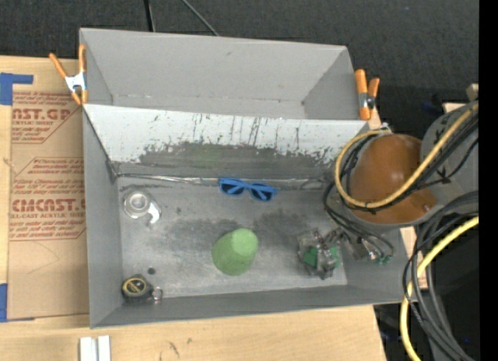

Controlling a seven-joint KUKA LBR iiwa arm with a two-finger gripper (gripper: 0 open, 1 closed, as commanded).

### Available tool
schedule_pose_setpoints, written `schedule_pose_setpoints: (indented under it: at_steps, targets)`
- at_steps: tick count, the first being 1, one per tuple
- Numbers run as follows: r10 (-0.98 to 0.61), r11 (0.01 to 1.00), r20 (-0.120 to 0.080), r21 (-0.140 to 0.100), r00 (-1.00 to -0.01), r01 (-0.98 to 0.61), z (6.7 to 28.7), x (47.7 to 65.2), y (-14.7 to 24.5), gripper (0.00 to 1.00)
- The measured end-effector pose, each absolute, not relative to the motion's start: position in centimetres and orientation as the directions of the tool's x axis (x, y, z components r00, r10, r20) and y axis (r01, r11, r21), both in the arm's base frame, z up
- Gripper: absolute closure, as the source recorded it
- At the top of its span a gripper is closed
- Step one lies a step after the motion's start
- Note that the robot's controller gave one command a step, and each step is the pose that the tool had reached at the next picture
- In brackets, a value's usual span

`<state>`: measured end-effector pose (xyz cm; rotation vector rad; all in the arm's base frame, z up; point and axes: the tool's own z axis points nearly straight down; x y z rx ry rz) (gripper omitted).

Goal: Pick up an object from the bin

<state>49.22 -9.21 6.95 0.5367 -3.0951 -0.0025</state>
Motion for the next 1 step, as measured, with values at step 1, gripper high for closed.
schedule_pose_setpoints:
  at_steps: [1]
  targets:
    - [-0.357, 0.934, -0.01, -0.007, -0.934, -0.357, 24.87, 51.96, -13.33, 1.0]
